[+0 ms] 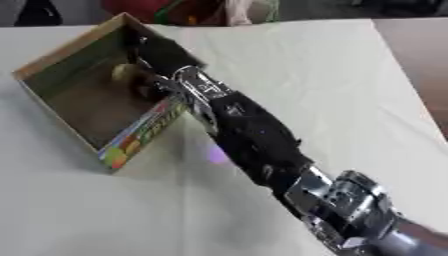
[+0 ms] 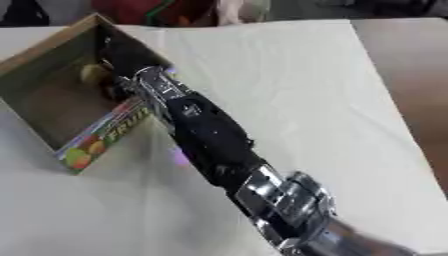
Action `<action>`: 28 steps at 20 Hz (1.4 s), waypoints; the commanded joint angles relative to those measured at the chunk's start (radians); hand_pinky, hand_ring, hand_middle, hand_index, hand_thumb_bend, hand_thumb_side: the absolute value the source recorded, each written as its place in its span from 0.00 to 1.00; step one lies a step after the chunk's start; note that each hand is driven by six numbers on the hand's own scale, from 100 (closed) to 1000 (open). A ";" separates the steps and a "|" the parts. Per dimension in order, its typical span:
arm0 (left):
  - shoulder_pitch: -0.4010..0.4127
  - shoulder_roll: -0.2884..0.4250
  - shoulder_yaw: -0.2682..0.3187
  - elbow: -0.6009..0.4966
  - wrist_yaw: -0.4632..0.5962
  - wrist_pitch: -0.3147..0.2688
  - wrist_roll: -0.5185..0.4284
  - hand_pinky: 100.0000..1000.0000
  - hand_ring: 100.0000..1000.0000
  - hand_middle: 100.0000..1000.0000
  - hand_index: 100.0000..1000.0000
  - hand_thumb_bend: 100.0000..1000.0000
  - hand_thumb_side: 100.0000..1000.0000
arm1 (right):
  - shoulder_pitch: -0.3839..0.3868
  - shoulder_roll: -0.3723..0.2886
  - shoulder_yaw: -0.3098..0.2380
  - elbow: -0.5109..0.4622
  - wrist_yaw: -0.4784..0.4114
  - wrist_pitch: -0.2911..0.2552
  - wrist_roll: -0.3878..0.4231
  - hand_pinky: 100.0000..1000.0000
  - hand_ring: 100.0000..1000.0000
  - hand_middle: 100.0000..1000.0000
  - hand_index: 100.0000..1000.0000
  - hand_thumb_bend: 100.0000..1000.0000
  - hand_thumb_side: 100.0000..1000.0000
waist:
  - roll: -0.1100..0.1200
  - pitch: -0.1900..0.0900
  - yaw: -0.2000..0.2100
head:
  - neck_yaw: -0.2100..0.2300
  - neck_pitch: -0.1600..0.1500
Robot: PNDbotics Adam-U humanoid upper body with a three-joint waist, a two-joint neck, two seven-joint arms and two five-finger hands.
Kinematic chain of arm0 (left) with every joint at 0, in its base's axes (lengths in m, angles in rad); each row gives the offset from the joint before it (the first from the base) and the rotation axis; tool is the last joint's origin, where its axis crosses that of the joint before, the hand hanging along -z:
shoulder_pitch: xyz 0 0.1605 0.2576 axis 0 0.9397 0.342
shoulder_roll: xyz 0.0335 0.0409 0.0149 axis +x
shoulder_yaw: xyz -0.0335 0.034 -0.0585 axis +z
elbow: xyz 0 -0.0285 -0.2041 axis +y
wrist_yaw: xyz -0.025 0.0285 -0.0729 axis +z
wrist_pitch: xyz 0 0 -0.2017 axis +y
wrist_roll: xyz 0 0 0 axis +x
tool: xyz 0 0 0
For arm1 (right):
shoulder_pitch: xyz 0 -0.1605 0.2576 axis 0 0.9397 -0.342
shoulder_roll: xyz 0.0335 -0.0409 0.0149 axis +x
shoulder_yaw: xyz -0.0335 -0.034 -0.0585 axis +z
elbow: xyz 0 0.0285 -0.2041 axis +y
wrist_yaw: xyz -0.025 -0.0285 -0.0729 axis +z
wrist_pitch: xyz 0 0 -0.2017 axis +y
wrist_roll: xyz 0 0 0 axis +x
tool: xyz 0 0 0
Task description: Pick up objects on the table and place them in the box.
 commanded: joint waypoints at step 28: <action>0.010 0.020 0.019 -0.019 -0.016 0.007 0.013 0.32 0.44 0.40 0.51 0.00 0.82 | 0.160 -0.480 -0.020 -1.084 -0.950 0.307 0.010 0.61 0.77 0.74 0.85 0.00 0.50 | 0.019 -0.053 -0.073 | 0.074 0.017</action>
